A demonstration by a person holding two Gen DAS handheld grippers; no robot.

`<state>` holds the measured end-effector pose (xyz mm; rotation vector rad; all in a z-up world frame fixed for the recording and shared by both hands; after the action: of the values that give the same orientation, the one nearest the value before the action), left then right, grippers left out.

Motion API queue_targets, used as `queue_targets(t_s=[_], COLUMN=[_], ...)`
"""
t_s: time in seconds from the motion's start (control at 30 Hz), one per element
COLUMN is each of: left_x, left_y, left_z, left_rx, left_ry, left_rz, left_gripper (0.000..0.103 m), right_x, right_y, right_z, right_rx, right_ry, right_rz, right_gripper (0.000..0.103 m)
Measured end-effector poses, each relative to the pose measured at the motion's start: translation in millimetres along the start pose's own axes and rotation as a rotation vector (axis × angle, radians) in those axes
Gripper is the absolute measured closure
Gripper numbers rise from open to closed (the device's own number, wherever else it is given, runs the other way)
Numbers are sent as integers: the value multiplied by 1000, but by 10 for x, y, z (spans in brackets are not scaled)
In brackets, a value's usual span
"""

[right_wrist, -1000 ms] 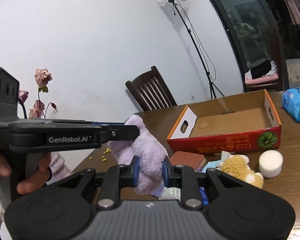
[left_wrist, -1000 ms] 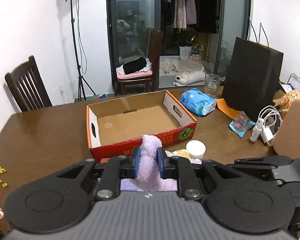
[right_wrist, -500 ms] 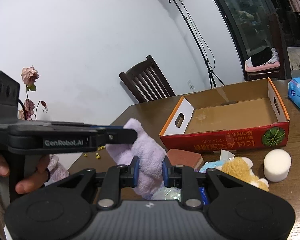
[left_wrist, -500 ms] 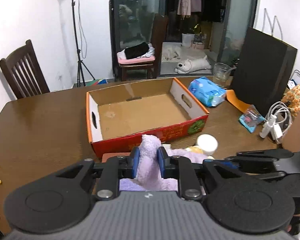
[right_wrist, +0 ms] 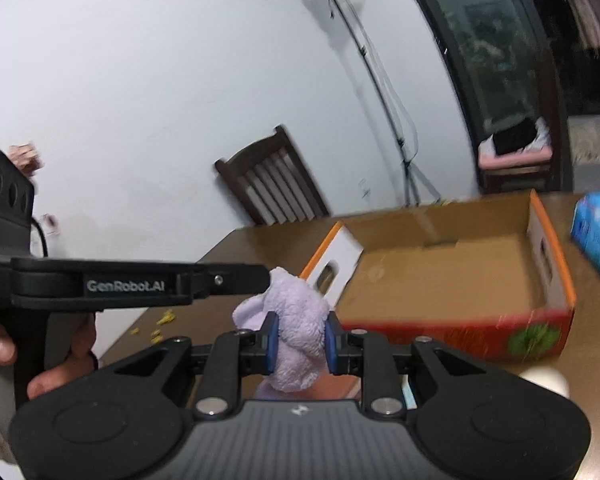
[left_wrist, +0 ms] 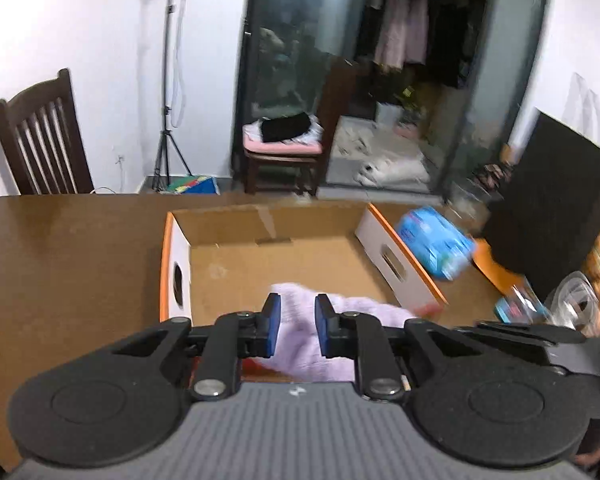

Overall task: Organize soft objects
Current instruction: 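Carry the lilac scrunchie into the cardboard box and open the left gripper, then move the left gripper back to the pile and grasp the pink satin bow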

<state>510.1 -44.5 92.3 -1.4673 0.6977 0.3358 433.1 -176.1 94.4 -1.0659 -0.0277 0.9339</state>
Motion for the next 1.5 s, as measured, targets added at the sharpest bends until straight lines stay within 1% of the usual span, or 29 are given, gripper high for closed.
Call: queue_targets(t_s=[0.03, 0.07, 0.1, 0.13, 0.17, 0.23, 0.27, 0.3, 0.33, 0.37, 0.4, 0.43, 0.47, 0.53, 0.57, 0.6, 0.67, 0.7, 0.73, 0.77, 0.8, 0.87, 0.97, 1.1, 1.17, 1.23, 1.37, 1.43, 1.5], left_x=[142, 302, 493, 654, 807, 1130, 1296, 1427, 1527, 1538, 1508, 1448, 1391, 1242, 1139, 1054, 795, 692, 516, 390, 249, -46, -415, -792, -934, -1142, -1469, -1633, -1689], left_y=[-56, -106, -158, -197, -228, -265, -270, -270, -264, -268, -271, -270, -263, -218, -188, -163, -80, -38, 51, 120, 232, 489, 936, 1481, 1635, 1814, 2101, 2282, 2407], left_z=[73, 131, 249, 344, 392, 559, 581, 607, 729, 822, 918, 977, 991, 998, 1009, 1015, 983, 957, 914, 848, 779, 660, 522, 412, 420, 375, 186, 95, 51], left_rx=[-23, -27, -53, -80, -62, -85, -54, -3, 7, -11, -35, -44, -31, -4, -5, -7, -2, 5, 20, 30, 43, 61, 58, -16, -36, -52, 1, 6, 8], left_ry=[7, 15, -3, -14, -14, -52, -47, -58, -135, -193, -234, -251, -249, -243, -249, -247, -257, -262, -271, -277, -280, -285, -271, -241, -220, -219, -217, -192, -179], left_rz=[5, 14, 14, 12, 17, 37, 56, 82, 82, 55, 18, -16, -31, -34, -41, -51, -82, -95, -114, -127, -146, -173, -176, -185, -209, -251, -313, -323, -326], left_gripper=[84, 87, 90, 90, 91, 90, 81, 70, 61, 35, 22, 22, 23, 22, 22, 21, 20, 18, 17, 13, 9, 7, 5, 4, 2, 1, 0, 0, 0], right_x=[99, 186, 321, 440, 592, 917, 1090, 1257, 1442, 1616, 1733, 1797, 1789, 1664, 1562, 1434, 1132, 963, 806, 612, 422, 69, -385, -867, -1047, -1192, -1437, -1536, -1580], right_y=[-104, -186, -294, -379, -484, -656, -754, -823, -872, -909, -925, -932, -932, -921, -907, -898, -900, -898, -872, -824, -758, -580, -243, 315, 559, 817, 1308, 1536, 1776], right_z=[-69, -128, -204, -262, -334, -435, -510, -572, -647, -746, -816, -878, -914, -929, -925, -912, -862, -829, -775, -705, -638, -532, -452, -420, -387, -294, -70, 18, 96], right_rx=[-9, -13, -16, -20, -23, -44, -34, -31, -42, -35, -20, -5, 7, 11, 7, -3, -23, -38, -56, -83, -114, -171, -204, -160, -162, -181, -207, -190, -184], right_ry=[15, 26, 40, 50, 69, 96, 120, 135, 161, 200, 222, 226, 231, 228, 230, 241, 252, 260, 270, 284, 299, 337, 362, 360, 367, 374, 356, 333, 314], right_rz=[-14, -23, -27, -26, -27, -5, -8, 0, 20, 38, 48, 55, 49, 33, 26, 19, -9, -24, -39, -61, -83, -125, -158, -178, -197, -216, -245, -253, -243], right_gripper=[81, 81, 81, 81, 81, 81, 81, 76, 72, 63, 58, 59, 59, 56, 50, 46, 45, 41, 36, 28, 23, 20, 18, 17, 17, 17, 17, 16, 16])
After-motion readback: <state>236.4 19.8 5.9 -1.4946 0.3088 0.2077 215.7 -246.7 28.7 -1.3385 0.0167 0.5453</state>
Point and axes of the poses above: each gripper's, at about its wrist camera, not at the fingertips, and x roughly the way its jaws point, z to its left, y to its underside, the point moved 10 cm from there along x, roughly the way its jaws point, and after that the axes turned 7 degrees about x, right-handed, at the moved point
